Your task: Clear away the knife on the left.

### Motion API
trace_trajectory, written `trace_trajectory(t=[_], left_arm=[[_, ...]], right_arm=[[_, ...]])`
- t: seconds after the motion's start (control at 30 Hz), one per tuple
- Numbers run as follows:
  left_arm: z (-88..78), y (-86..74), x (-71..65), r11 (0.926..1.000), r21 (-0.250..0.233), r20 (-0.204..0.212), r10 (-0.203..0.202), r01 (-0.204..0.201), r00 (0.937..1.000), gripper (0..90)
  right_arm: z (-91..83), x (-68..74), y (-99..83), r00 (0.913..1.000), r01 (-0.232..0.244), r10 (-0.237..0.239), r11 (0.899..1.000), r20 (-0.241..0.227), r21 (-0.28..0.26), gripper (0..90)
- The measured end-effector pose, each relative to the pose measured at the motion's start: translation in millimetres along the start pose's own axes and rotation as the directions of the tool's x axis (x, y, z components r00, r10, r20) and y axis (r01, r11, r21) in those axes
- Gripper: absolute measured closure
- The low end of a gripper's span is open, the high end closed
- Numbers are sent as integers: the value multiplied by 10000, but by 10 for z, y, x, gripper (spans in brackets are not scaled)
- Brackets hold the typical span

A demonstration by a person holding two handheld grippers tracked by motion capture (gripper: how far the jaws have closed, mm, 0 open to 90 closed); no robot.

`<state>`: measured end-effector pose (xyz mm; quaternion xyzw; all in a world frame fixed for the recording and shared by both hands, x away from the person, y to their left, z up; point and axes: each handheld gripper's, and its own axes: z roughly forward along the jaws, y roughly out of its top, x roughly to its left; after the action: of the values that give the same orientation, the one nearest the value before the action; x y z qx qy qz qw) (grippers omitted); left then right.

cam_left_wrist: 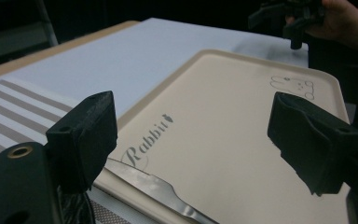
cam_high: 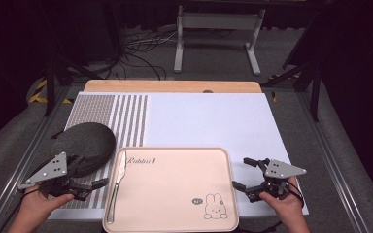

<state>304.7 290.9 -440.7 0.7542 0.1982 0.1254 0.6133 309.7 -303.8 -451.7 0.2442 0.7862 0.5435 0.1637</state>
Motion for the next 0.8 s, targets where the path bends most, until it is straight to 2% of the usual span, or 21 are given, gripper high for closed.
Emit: trace_trajectory(t=[0.03,0.07,0.23,0.3,0.33,0.43,0.73,0.8], left_arm=[[-23,-37,25,9995,-275,-17,-157,156,9999,169],[-40,-64,39,9990,-317,-45,-326,324,9995,170],[-104,-189,88,9982,-314,-407,-527,514,9978,166],[-133,-278,107,9986,-75,-790,-528,523,9955,167],[-148,-321,105,9978,-43,-905,-655,654,9937,168],[-169,-396,101,9973,11,-1077,-725,730,9915,170],[-126,-405,91,9981,153,-1041,-571,590,9929,170],[-105,-403,83,9976,-15,-1075,-689,692,9918,170]], right_arm=[[-1,0,-1,10000,-27,27,10000,8,-19,82],[-3,-4,-4,10000,-23,23,10000,32,-52,81],[0,-12,-28,9997,-62,65,9999,228,-127,72],[0,-16,-34,9995,-57,62,9999,323,-157,69],[-1,-18,-40,9990,-57,66,9998,433,-203,66],[-14,-20,-59,9977,-89,111,9994,672,-323,62],[-35,-22,-79,9960,-167,208,9987,867,-483,60],[-35,-23,-82,9959,-171,212,9987,882,-472,59]])
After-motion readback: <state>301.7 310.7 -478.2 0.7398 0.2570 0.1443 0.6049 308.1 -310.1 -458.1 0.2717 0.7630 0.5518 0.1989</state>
